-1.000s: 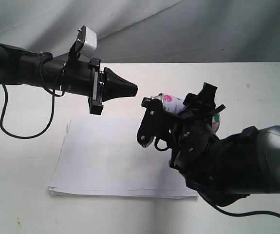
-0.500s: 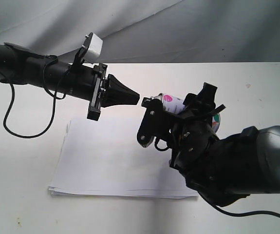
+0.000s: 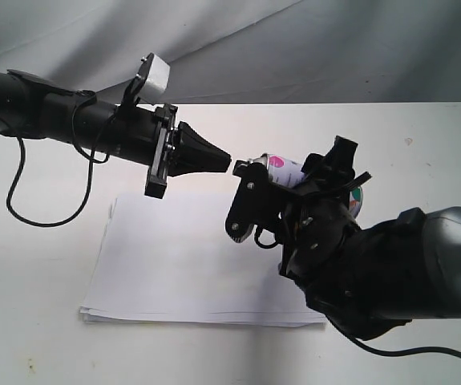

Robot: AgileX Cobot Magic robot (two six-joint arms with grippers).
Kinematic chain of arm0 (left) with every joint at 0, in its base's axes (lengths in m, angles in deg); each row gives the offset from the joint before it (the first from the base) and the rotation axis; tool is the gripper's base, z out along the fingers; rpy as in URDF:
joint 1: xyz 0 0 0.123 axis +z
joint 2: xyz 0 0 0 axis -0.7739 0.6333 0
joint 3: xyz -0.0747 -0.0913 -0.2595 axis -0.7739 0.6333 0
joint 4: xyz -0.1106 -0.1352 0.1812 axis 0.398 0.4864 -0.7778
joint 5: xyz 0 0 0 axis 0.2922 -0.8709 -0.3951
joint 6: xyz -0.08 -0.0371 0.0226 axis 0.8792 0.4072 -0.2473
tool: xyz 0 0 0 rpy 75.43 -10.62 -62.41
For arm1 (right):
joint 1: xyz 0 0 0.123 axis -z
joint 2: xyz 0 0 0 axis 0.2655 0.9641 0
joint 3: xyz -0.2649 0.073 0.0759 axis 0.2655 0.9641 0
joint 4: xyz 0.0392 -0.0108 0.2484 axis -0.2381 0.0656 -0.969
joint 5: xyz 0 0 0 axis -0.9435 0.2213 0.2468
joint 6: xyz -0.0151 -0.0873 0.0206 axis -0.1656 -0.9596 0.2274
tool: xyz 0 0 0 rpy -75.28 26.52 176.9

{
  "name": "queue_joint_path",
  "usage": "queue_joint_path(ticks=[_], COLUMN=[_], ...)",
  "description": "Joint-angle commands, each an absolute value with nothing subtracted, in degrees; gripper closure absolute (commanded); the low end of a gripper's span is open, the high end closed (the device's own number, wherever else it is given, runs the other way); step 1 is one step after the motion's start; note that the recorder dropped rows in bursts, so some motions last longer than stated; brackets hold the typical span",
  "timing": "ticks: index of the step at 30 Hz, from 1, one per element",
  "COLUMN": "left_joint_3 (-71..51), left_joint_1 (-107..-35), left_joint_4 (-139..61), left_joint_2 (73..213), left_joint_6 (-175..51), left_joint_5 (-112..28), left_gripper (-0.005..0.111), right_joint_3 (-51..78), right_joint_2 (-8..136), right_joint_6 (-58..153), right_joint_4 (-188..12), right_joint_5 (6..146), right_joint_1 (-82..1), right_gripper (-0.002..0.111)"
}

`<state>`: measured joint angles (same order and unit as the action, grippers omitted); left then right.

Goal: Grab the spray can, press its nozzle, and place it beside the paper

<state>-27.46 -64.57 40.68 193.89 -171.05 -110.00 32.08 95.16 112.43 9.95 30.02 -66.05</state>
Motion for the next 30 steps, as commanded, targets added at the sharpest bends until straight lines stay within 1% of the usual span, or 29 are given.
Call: queue_joint_path(ticks=[1,4,30], left_joint_3=[-27.7,-27.7,-27.7], left_joint_1=[-67.0,-68.0,-68.0], left_joint_4=[41.3,41.2,40.9], left_joint_2=[194.3,194.3,194.3], left_joint_6=[-170.7,-170.9,-170.6], left_joint_5=[-107.6,-105.6,-106.7], left_gripper=[0.107,0.107,0.107], right_joint_3=[31.5,31.5,31.5], right_joint_2=[94.6,94.6,94.6], right_joint_6=[112.3,112.3,112.3], right_joint_4=[12.1,12.1,12.1], right_joint_5=[27.7,27.7,27.7], right_joint_1=[-66.2,-66.2,-66.2], right_gripper=[0.108,0.108,0.108])
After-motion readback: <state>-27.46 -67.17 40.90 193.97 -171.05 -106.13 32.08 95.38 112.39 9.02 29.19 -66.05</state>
